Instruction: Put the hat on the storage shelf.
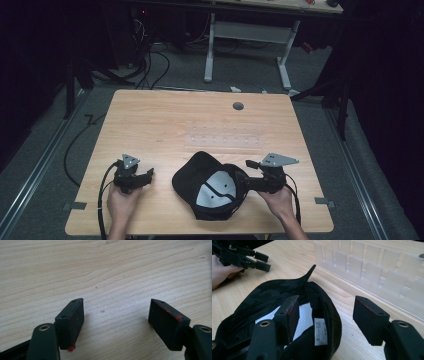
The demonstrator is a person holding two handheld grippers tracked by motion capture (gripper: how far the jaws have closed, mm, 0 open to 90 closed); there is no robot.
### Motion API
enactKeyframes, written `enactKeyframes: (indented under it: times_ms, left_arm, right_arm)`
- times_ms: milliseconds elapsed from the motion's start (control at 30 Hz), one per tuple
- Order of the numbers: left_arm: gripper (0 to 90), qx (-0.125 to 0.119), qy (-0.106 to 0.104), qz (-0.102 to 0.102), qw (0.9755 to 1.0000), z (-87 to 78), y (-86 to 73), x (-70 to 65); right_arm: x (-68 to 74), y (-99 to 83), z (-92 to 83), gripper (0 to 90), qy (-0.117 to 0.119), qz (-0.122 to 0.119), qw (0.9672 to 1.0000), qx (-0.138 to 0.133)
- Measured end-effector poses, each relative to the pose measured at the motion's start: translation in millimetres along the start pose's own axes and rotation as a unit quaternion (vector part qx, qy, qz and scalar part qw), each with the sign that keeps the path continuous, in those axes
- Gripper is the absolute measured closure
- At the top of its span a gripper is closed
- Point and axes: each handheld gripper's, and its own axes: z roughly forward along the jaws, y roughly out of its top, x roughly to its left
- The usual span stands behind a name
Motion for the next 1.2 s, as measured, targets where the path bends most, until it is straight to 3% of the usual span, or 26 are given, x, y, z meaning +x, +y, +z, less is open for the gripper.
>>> enactKeyframes:
  times_ms: [433, 800, 1067, 1200]
  left_arm:
    - [28.9, 0.000, 0.000, 0.000, 1.0000, 0.0, 0.0, 0.0]
    - [28.9, 0.000, 0.000, 0.000, 1.0000, 0.0, 0.0, 0.0]
    - [28.8, 0.000, 0.000, 0.000, 1.0000, 0.0, -0.1, -0.1]
    - [28.8, 0.000, 0.000, 0.000, 1.0000, 0.0, -0.1, -0.1]
  right_arm:
    - [-0.8, 4.2, 27.2, 35.7, 0.011, -0.001, 0.9995, 0.028]
    - [-2.0, -0.9, 43.3, 39.1, 0.005, -0.007, 0.9988, 0.049]
    - [-3.4, -11.2, 49.1, 56.1, -0.012, -0.024, 0.9989, 0.038]
    - [-6.0, -12.9, 49.1, 66.5, 0.002, -0.017, 0.9991, 0.039]
